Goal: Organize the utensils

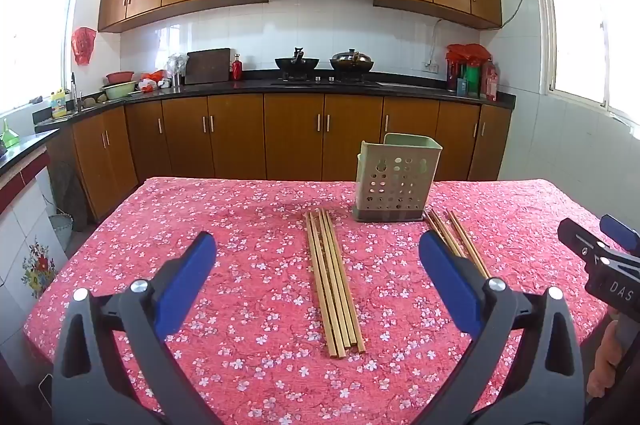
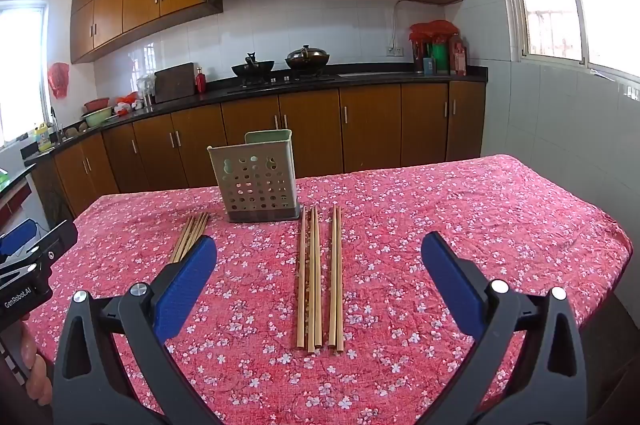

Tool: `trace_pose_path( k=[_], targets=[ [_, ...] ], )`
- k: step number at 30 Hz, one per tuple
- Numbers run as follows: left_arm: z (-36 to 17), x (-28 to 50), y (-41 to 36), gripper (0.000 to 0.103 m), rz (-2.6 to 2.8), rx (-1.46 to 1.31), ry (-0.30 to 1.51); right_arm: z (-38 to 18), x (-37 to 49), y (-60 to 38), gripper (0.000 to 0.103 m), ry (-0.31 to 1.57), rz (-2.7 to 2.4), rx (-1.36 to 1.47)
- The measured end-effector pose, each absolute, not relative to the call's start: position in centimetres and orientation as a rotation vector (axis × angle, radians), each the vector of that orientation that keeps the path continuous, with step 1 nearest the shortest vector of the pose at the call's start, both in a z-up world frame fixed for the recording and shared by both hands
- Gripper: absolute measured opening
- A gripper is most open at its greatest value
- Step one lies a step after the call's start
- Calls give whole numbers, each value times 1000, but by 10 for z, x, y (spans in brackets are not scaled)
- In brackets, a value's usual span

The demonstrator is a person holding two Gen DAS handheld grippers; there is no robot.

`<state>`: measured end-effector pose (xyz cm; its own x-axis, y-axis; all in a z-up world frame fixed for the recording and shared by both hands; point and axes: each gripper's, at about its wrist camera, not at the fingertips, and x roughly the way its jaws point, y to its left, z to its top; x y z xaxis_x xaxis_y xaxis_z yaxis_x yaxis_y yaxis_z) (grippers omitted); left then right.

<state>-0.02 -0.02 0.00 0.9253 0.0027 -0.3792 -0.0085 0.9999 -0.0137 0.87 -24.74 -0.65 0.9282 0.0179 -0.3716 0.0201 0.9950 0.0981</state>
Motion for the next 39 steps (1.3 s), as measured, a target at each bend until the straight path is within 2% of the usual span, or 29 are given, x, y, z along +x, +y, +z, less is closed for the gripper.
trace_pose_path(
  k=[39],
  targets=[
    [0, 0, 0, 99, 4, -17, 393, -7, 9, -248, 101, 385, 0, 105]
  ],
)
